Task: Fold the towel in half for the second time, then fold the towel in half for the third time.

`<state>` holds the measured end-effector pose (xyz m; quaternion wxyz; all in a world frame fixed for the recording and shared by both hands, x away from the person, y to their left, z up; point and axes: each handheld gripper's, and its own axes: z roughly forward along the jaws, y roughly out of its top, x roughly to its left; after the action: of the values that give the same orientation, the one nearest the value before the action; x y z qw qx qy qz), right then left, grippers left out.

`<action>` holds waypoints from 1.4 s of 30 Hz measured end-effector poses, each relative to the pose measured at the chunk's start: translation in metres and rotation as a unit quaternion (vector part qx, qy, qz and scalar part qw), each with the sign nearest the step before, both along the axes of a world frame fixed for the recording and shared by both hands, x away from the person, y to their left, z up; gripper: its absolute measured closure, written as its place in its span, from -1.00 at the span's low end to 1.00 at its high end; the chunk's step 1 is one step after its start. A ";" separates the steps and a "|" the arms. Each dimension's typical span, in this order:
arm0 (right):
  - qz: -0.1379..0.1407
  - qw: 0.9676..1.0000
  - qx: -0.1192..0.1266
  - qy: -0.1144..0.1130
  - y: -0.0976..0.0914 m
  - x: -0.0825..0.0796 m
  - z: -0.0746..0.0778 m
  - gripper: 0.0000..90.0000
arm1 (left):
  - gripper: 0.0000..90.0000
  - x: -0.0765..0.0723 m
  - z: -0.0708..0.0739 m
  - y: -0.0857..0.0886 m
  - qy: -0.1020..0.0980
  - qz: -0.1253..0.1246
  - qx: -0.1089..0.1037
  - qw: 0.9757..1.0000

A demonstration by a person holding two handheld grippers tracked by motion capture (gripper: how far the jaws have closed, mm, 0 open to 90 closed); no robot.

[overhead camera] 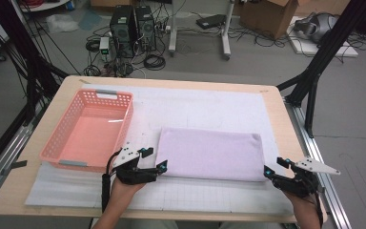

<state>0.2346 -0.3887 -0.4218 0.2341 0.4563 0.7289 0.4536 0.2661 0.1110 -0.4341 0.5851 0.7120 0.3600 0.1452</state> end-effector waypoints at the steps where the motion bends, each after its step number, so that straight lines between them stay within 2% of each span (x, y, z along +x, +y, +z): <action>1: -0.002 1.000 -0.001 -0.001 -0.001 0.000 0.000 -0.42 | -0.57 0.000 0.000 0.000 0.000 0.001 0.003 1.000; 4: -0.012 1.000 0.003 -0.008 -0.002 -0.001 0.001 -0.53 | -0.59 0.000 -0.001 0.000 -0.001 0.012 0.007 1.000; 6: -0.013 1.000 0.004 -0.013 -0.002 0.000 0.002 -0.53 | -0.59 0.000 -0.001 0.000 -0.002 0.017 0.008 1.000; 17: -0.007 1.000 0.001 -0.008 0.001 0.003 0.001 -0.53 | -0.54 -0.001 0.000 0.004 -0.002 0.033 0.016 0.999; 29: -0.006 1.000 -0.002 -0.008 0.004 0.005 0.000 -0.53 | -0.45 0.000 -0.003 0.002 0.010 0.028 0.028 0.999; 35: -0.006 1.000 -0.001 -0.006 0.004 0.006 0.000 -0.53 | -0.41 0.001 -0.005 0.000 0.025 0.026 0.033 0.999; 42: 0.011 1.000 -0.004 0.001 0.012 0.010 0.000 -0.52 | -0.39 -0.002 -0.007 -0.003 0.032 0.026 0.042 0.998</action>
<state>0.2444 -0.3764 -0.4220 0.2302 0.4474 0.7361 0.4529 0.2640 0.1076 -0.4414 0.5388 0.7307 0.3906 0.1524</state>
